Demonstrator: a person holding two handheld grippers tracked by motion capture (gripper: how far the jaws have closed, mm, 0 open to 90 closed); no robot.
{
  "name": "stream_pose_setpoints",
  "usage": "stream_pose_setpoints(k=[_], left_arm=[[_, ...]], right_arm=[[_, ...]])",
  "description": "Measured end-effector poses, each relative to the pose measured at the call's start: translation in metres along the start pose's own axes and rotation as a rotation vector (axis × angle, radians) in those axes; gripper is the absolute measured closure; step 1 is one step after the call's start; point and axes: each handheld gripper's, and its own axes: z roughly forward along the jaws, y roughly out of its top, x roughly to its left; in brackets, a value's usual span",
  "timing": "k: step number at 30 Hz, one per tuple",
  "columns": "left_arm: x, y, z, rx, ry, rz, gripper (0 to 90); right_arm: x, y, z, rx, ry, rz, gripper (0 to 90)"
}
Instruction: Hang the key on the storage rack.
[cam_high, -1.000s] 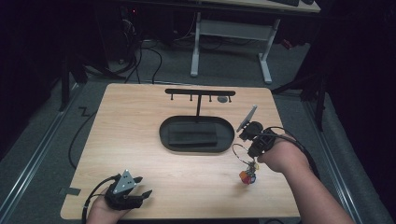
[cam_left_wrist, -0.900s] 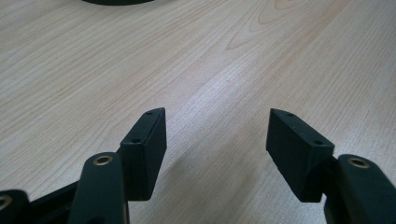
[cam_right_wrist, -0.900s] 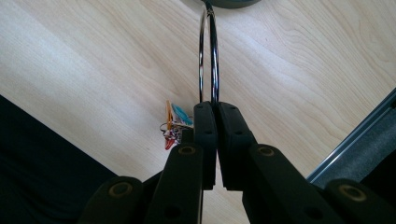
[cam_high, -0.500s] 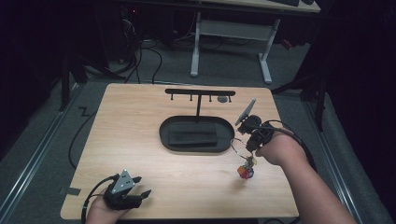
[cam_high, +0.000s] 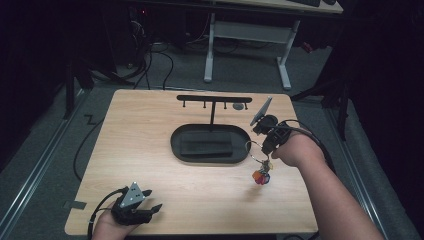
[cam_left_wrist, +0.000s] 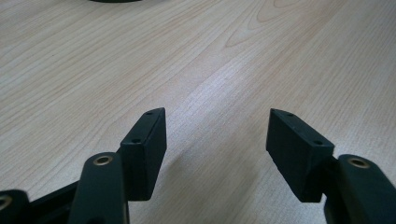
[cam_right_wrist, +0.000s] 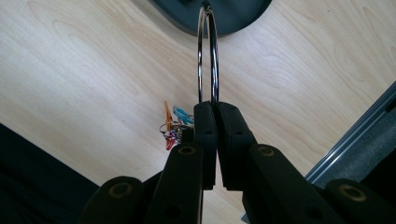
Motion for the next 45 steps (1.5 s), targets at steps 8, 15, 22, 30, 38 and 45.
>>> stream_pose_setpoints(k=[8,15,22,30,38,45], left_arm=[[-0.003,-0.001,-0.001,0.009,0.004,0.013,38.7],[0.000,-0.002,-0.003,0.003,0.008,-0.005,38.8],[-0.001,-0.002,-0.003,0.008,0.009,0.000,38.8],[-0.003,-0.003,-0.003,0.010,0.012,0.005,38.8],[-0.002,-0.003,-0.004,0.020,0.009,0.010,38.8],[-0.002,-0.005,-0.002,0.024,0.013,0.009,38.8]], right_arm=[[-0.010,0.017,-0.007,-0.018,-0.009,0.008,87.7],[-0.019,0.037,-0.011,-0.023,-0.007,0.016,87.7],[-0.028,0.054,-0.011,-0.045,-0.014,0.012,87.7],[-0.037,0.067,-0.011,-0.063,-0.013,0.013,87.7],[-0.050,0.078,-0.007,-0.084,-0.013,0.051,87.7],[-0.061,0.084,-0.002,-0.088,-0.020,0.061,87.7]])
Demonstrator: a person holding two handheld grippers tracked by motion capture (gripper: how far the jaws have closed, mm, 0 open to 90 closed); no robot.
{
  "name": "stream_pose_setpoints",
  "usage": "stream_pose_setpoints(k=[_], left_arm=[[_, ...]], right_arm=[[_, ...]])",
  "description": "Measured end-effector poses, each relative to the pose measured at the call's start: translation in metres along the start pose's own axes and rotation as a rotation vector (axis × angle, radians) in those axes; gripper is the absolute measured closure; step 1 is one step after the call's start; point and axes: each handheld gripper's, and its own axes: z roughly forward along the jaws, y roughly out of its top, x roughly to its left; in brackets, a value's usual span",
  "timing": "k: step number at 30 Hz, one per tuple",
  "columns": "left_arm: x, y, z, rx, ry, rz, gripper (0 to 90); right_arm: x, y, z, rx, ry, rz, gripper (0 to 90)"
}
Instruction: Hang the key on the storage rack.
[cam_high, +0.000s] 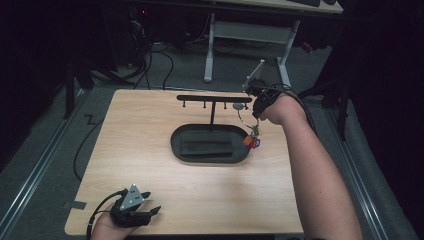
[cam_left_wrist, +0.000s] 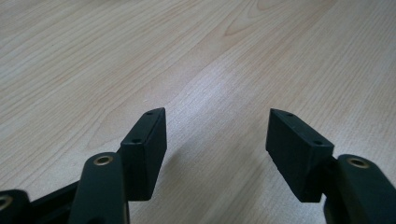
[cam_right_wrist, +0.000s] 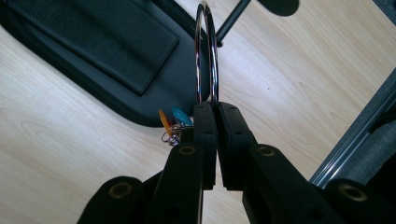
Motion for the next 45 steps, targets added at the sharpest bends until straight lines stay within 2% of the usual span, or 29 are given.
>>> stream_pose_setpoints(k=[4,14,18,20,23,26,28,29,31,35,43,45], left_arm=[[0.001,0.000,-0.001,0.006,-0.003,-0.001,38.8],[0.000,-0.001,-0.001,0.009,-0.001,0.006,38.8],[0.000,-0.001,0.000,0.007,0.005,0.008,38.8],[0.000,-0.001,-0.001,0.011,0.002,0.009,38.8],[0.000,-0.001,-0.001,0.007,0.005,0.008,38.8],[0.000,-0.001,-0.001,0.012,0.002,0.009,38.8],[-0.001,-0.001,-0.001,0.008,0.007,0.011,38.8],[-0.001,-0.001,-0.001,0.009,0.007,0.013,38.8],[-0.001,-0.002,-0.001,0.010,0.010,0.013,38.9],[-0.001,-0.003,-0.001,0.012,0.015,0.010,38.8],[0.002,-0.003,-0.003,0.007,0.027,0.000,38.8],[0.002,-0.003,-0.003,0.006,0.029,0.002,38.8]], right_arm=[[-0.004,0.002,0.003,0.003,-0.003,0.023,87.6],[-0.005,0.008,0.016,0.003,-0.016,0.015,87.6],[-0.005,0.011,0.021,-0.001,-0.038,0.010,87.3],[-0.003,0.012,0.022,-0.002,-0.047,0.025,86.9],[-0.004,0.011,0.021,-0.026,-0.050,0.023,80.4],[-0.003,0.010,0.020,-0.027,-0.051,0.032,76.9],[-0.002,0.008,0.019,-0.032,-0.048,0.032,74.8],[0.000,0.004,0.018,-0.039,-0.050,0.052,71.6],[0.002,0.000,0.017,-0.059,-0.043,0.039,69.4],[0.006,-0.008,0.017,-0.069,-0.038,0.049,64.5],[0.017,-0.042,0.019,-0.149,-0.024,0.081,50.4],[0.018,-0.047,0.020,-0.158,-0.020,0.090,49.3]])
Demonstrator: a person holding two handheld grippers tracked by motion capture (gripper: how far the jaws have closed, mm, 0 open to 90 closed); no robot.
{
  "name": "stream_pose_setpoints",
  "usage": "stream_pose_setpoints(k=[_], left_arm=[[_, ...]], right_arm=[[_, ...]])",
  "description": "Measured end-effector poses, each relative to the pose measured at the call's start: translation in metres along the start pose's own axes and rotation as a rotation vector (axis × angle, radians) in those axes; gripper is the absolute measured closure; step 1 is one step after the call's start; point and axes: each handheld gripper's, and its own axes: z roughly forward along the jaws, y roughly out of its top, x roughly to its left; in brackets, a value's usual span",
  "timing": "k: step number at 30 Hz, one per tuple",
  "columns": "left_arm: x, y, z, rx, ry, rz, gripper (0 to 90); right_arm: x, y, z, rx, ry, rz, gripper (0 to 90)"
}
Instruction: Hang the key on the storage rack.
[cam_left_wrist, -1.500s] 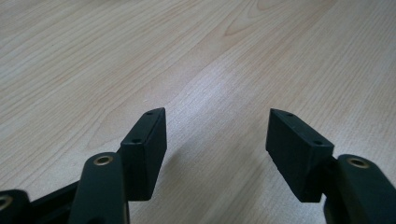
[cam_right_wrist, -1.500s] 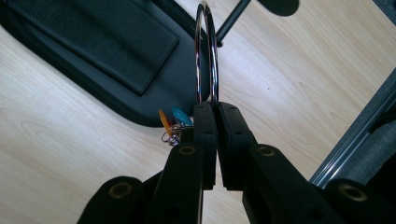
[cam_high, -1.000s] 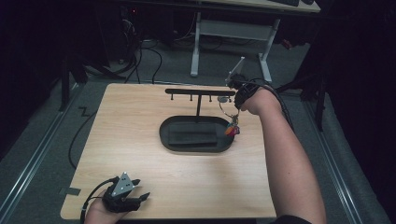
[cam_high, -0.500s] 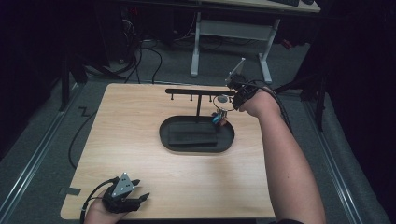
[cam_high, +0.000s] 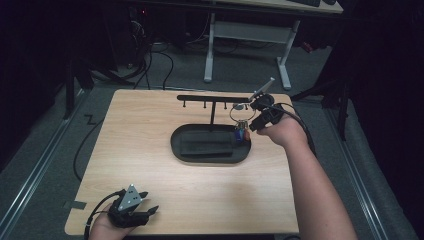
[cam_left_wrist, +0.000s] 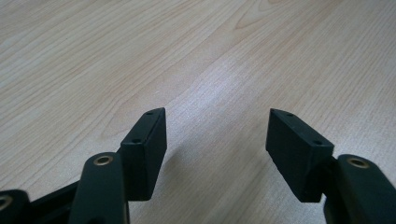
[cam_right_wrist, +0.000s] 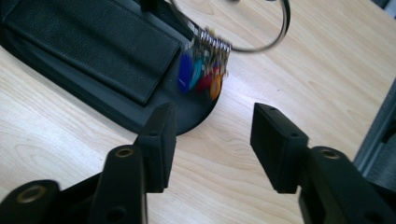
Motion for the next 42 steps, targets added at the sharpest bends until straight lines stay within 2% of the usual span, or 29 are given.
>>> stream_pose_setpoints(k=[1,3,6,8,9,14,18,21,22,24,28,30,33,42], left_arm=[[0.000,0.000,0.000,-0.001,0.000,0.000,38.7],[0.000,0.000,0.000,-0.007,0.004,0.002,38.7],[-0.001,0.001,0.000,-0.008,-0.004,0.005,38.5],[-0.001,0.001,0.000,-0.015,-0.012,0.006,38.1],[-0.001,0.001,0.000,-0.015,-0.012,0.006,38.0],[-0.003,0.002,0.001,-0.011,-0.018,0.017,37.8],[-0.004,0.003,0.002,-0.012,-0.021,0.024,37.8],[-0.004,0.003,0.002,-0.009,-0.023,0.024,37.8],[-0.004,0.003,0.002,-0.008,-0.023,0.025,37.8],[-0.005,0.003,0.003,-0.008,-0.025,0.024,37.8],[-0.005,0.003,0.003,-0.010,-0.026,0.026,37.8],[-0.005,0.003,0.003,-0.010,-0.028,0.027,37.7],[-0.006,0.003,0.004,-0.008,-0.028,0.029,37.7],[-0.007,0.003,0.004,-0.010,-0.032,0.033,37.5]], right_arm=[[0.002,-0.009,0.002,-0.015,0.003,0.024,47.5],[0.003,-0.014,0.002,-0.018,0.003,0.019,46.6],[0.006,-0.029,0.006,-0.046,0.018,0.039,43.3],[0.010,-0.044,0.010,-0.083,0.033,0.055,40.5],[0.010,-0.044,0.010,-0.083,0.033,0.055,40.5],[0.014,-0.067,0.018,-0.120,0.039,0.072,36.9],[0.011,-0.087,0.025,-0.136,0.047,0.101,36.2],[0.009,-0.095,0.028,-0.146,0.047,0.118,35.6],[0.008,-0.104,0.030,-0.164,0.043,0.129,35.6],[0.007,-0.109,0.033,-0.148,0.034,0.139,35.5],[0.007,-0.119,0.034,-0.182,0.035,0.149,35.0],[0.009,-0.129,0.035,-0.218,0.022,0.152,34.2],[0.011,-0.133,0.035,-0.224,0.024,0.155,33.9],[0.032,-0.160,0.042,-0.318,0.023,0.133,31.7]])
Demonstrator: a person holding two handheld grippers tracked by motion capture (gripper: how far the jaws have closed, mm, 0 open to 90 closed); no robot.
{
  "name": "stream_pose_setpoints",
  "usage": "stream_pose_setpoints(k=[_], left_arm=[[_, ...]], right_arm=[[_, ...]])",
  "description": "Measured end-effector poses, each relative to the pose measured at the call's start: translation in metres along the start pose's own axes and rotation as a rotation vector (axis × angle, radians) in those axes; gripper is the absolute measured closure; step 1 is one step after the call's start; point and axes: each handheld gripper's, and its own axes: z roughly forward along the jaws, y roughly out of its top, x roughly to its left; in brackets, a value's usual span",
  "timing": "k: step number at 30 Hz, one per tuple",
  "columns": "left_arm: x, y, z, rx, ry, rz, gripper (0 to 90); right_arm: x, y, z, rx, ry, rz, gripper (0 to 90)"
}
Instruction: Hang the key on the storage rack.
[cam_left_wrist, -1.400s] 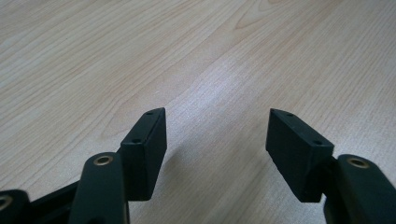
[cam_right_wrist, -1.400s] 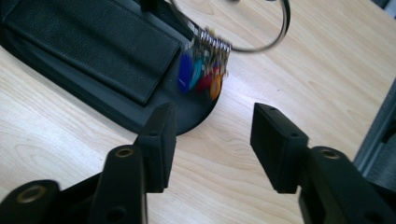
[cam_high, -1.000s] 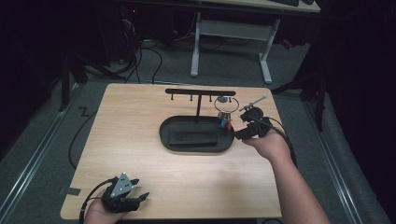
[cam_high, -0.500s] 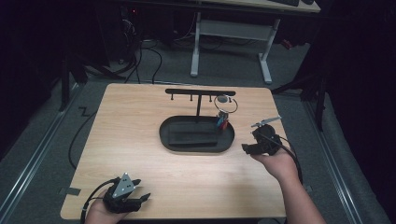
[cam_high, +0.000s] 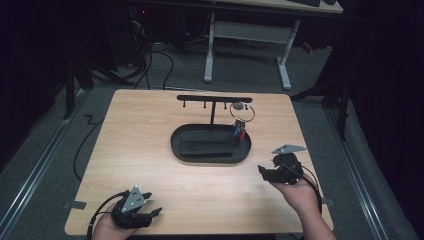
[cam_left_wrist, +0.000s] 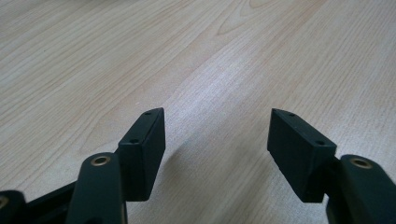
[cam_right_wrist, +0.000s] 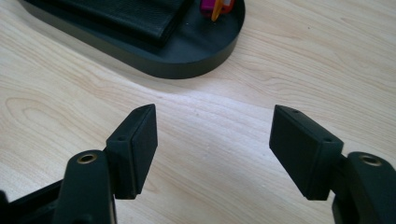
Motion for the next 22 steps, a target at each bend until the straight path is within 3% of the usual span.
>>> stream_pose_setpoints(k=[2,3,8,13,15,17,20,22], left_arm=[[0.000,0.000,0.001,-0.002,-0.001,0.002,37.5],[0.000,0.000,0.000,0.002,-0.003,0.003,37.5],[-0.001,0.000,0.001,-0.004,-0.006,0.010,37.4],[-0.001,0.000,0.001,-0.011,-0.011,0.018,37.3],[-0.002,0.000,0.001,-0.013,-0.011,0.015,37.0],[-0.001,0.000,0.001,-0.022,-0.017,0.001,36.9],[-0.001,0.000,0.001,-0.019,-0.014,-0.001,37.0],[-0.001,0.000,0.001,-0.021,-0.012,-0.002,37.0]], right_arm=[[0.009,-0.013,0.001,-0.051,0.005,-0.023,29.4],[0.009,-0.013,0.001,-0.051,0.005,-0.023,29.4],[0.031,-0.040,0.009,-0.115,0.034,0.002,24.7],[0.048,-0.065,0.020,-0.146,0.041,0.009,23.1],[0.055,-0.082,0.024,-0.198,0.023,0.014,25.9],[0.050,-0.091,0.016,-0.221,0.051,0.056,23.1],[0.040,-0.099,0.006,-0.282,0.013,0.105,25.7],[0.038,-0.101,0.007,-0.287,0.021,0.114,25.5]])
